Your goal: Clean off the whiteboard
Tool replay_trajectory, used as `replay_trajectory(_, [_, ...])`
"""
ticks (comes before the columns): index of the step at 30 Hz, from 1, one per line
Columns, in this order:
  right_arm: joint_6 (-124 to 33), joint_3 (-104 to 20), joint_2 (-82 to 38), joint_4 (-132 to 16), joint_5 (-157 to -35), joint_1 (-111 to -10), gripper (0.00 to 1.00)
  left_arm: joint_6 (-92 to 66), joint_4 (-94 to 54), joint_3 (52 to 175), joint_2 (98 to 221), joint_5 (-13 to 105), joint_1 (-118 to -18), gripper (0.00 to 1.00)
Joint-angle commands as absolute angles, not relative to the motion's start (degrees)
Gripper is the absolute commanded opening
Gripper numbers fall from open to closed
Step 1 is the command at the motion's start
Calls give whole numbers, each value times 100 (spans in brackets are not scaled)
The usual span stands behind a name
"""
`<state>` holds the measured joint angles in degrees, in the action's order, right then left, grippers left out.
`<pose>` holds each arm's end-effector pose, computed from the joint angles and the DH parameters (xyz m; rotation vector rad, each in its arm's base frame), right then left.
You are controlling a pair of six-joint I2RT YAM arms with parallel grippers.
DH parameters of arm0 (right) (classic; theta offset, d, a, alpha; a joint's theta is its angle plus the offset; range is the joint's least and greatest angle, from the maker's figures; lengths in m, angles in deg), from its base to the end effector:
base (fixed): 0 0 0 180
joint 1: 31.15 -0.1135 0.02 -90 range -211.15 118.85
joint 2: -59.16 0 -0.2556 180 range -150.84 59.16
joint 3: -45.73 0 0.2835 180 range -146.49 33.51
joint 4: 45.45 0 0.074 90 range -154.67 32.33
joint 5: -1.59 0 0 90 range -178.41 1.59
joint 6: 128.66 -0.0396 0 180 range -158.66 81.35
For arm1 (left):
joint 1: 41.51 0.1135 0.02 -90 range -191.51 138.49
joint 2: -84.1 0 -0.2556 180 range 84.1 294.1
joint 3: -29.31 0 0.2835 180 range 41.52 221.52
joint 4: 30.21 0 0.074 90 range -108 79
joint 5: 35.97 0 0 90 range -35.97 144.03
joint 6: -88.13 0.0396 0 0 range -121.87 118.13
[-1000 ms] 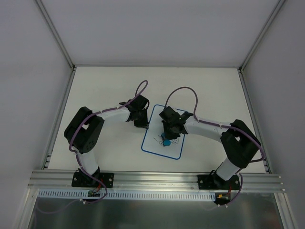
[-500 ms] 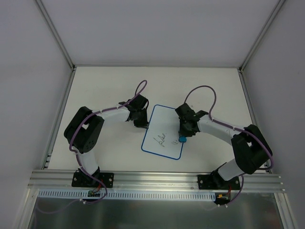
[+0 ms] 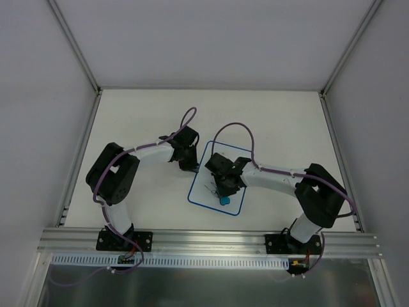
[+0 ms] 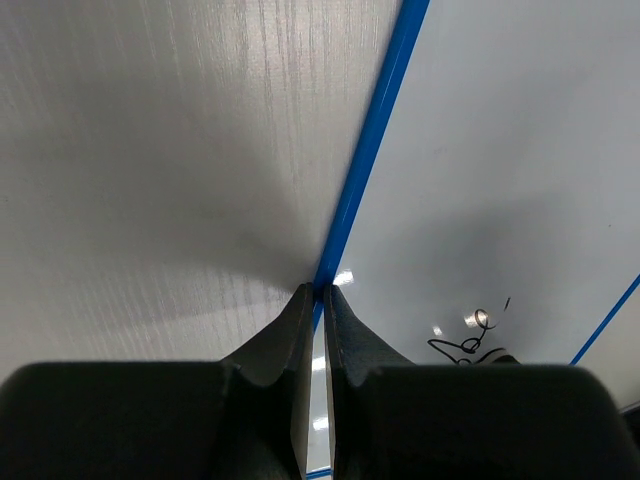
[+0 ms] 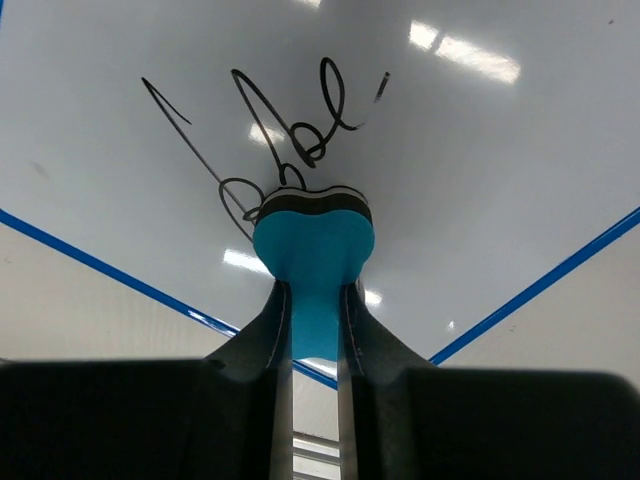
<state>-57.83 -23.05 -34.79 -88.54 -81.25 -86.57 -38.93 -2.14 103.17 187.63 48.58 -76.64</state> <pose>0.1948 0.2740 0.1427 -0.8269 2.6327 0.1837 0.3141 -0.2256 0.1258 -0.0083 2.6864 -0.5610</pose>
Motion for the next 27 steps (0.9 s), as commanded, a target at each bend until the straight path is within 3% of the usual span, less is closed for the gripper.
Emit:
replay_trajectory(1, [-5826, -2081, -4007, -9107, -8666, -8766, 0, -3957, 354, 10173, 19071, 5113, -7605, 0])
replay_trajectory(14, [-5931, -2036, -3531, -9247, -7497, -7325, 0, -3966, 354, 10155, 19062, 5078, -7605, 0])
replay_trajectory(27, [-5729, -3750, -5061, -9502, -8084, -8001, 0, -4124, 345, 10182, 19045, 5061, -7605, 0])
